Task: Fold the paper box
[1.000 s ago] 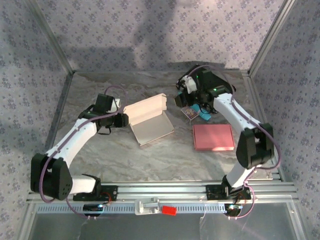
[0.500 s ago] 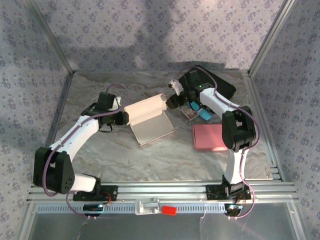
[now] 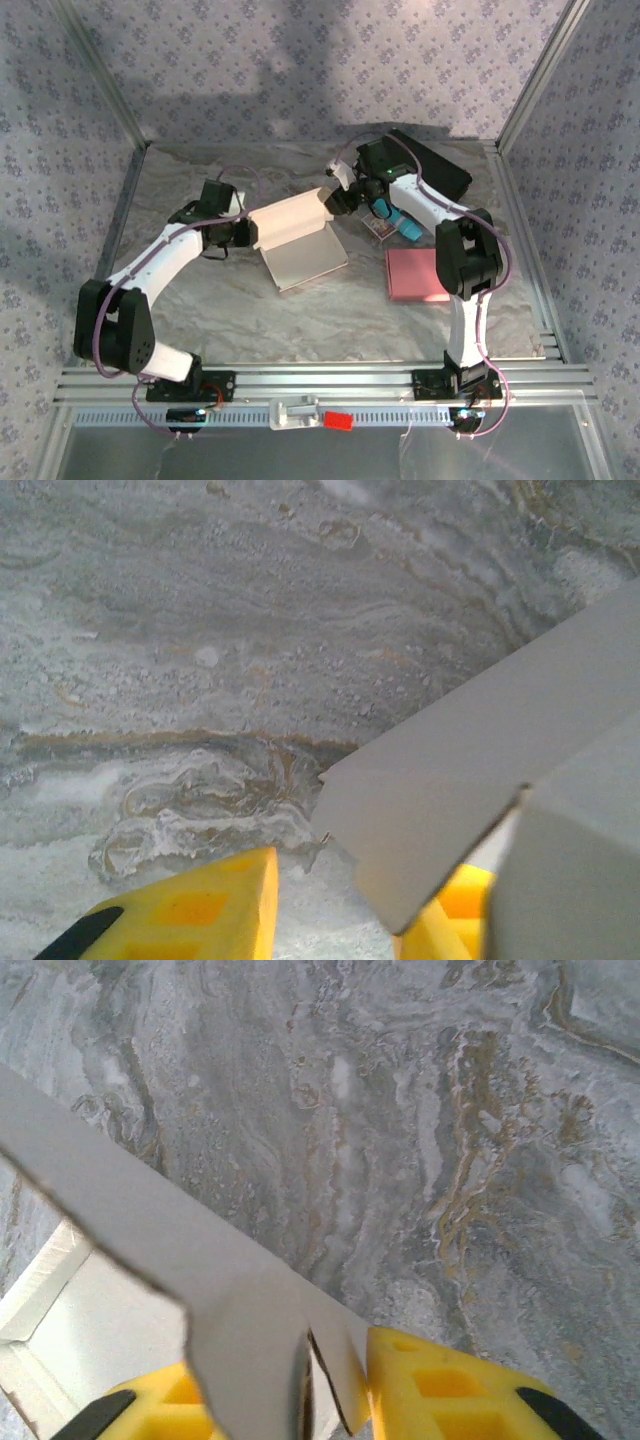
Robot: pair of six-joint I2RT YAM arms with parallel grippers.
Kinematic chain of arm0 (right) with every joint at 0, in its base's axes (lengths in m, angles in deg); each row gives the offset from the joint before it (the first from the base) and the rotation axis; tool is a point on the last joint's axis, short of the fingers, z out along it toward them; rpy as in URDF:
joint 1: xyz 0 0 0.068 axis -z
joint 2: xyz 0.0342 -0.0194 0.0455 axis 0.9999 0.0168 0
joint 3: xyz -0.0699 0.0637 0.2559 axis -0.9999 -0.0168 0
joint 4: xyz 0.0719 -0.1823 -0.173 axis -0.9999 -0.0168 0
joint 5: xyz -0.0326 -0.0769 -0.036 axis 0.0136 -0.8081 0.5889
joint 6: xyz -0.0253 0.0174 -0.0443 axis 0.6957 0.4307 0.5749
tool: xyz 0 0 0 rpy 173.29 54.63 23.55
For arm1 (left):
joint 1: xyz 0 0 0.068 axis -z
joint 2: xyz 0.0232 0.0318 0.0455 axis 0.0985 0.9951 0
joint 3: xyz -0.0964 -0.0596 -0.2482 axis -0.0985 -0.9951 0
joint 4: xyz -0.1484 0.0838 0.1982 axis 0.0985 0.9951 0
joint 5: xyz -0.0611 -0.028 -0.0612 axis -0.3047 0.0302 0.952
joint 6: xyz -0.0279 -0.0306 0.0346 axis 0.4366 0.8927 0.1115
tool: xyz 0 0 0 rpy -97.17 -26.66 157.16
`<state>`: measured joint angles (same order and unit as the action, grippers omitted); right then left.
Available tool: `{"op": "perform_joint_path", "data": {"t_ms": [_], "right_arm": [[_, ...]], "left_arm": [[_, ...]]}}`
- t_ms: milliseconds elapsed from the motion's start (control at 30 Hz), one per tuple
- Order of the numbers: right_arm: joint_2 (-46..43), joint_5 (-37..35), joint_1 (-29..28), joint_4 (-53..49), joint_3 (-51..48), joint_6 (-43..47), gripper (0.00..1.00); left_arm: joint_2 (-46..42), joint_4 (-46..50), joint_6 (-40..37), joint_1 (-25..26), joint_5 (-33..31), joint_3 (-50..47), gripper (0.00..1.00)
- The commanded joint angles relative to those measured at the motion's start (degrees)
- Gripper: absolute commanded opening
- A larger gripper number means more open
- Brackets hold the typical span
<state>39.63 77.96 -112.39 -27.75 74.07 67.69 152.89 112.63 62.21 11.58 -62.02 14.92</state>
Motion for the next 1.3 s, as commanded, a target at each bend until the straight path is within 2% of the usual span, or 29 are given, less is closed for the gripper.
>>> {"op": "perform_joint_path", "data": {"t_ms": [0, 233, 300, 400, 533, 733, 800, 900, 1100, 1267], "right_arm": [[0.5, -0.8, -0.1, -0.8, 2.4, 0.4, 0.24], [0.5, -1.8, -0.8, -1.6, 2.9, 0.2, 0.09], [0.3, -2.8, -1.1, -2.0, 2.7, 0.2, 0.06], [-0.1, -3.9, -1.5, -2.0, 2.7, -0.4, 0.04], [-1.2, -5.2, -1.9, -0.9, 1.6, -0.3, 0.02], [-0.9, -5.3, -1.7, -3.4, 2.7, 1.9, 0.0], [-1.1, -4.8, -1.7, -3.7, 2.8, 2.5, 0.0], [-0.8, -4.4, -1.5, -4.0, 3.0, 2.7, 0.0], [0.1, -3.6, -1.6, -4.7, 3.9, 3.1, 0.0], [0.4, -3.7, -1.7, -5.0, 4.4, 2.9, 0.0]], "left_arm": [[1.2, -1.5, 0.1, -0.3, 1.2, 2.2, 0.33], [2.6, -1.5, 0.1, -0.3, 1.4, 3.5, 0.28], [3.0, -1.5, -0.1, -0.3, 1.7, 3.9, 0.23], [3.6, -1.5, -0.2, -0.3, 1.8, 4.4, 0.16], [4.3, -1.4, -0.3, -0.4, 1.1, 5.3, 0.15], [1.8, 2.9, -3.1, -2.3, -4.0, 7.6, 0.37], [0.1, 1.3, -4.1, -5.6, -0.4, 6.4, 0.45], [2.2, 1.2, -7.2, -9.1, 9.2, 7.9, 0.45], [8.0, 4.2, -14.4, -9.2, 14.9, 13.5, 0.44], [11.2, 5.4, -15.8, -9.5, 18.1, 16.5, 0.39]]}}
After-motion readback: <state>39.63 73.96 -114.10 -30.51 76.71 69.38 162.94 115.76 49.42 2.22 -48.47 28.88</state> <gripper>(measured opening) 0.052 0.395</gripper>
